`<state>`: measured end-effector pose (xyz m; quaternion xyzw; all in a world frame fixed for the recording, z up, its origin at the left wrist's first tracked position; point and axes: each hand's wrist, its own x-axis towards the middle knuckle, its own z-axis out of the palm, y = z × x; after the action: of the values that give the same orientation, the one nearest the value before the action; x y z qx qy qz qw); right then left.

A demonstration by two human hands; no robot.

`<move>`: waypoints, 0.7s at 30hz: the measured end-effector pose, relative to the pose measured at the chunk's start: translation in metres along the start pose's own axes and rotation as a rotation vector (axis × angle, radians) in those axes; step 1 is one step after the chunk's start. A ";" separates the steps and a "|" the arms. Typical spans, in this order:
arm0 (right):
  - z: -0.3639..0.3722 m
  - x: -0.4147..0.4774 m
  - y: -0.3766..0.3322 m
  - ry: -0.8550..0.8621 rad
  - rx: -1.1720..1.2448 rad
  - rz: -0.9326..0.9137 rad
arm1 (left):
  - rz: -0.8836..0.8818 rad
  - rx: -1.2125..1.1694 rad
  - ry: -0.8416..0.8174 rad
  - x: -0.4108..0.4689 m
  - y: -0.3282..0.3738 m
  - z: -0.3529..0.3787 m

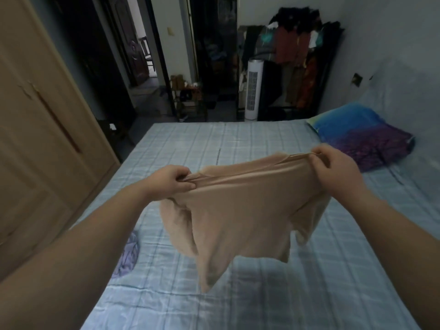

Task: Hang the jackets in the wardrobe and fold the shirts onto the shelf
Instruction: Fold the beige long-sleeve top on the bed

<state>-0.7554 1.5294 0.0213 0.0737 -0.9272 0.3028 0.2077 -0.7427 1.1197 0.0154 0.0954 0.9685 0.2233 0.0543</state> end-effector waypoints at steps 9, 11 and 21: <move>-0.029 -0.078 -0.059 0.166 0.160 0.038 | -0.015 -0.475 -0.032 -0.096 -0.031 -0.017; -0.037 -0.097 -0.070 0.190 0.148 0.034 | -0.044 -0.656 -0.051 -0.113 -0.037 -0.013; -0.070 -0.176 -0.104 0.449 -0.102 -0.085 | 0.018 -0.308 0.562 -0.152 0.009 0.003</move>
<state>-0.5449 1.4893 0.0521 0.0327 -0.8681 0.2552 0.4246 -0.5929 1.0970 0.0264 0.0291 0.8996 0.3854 -0.2036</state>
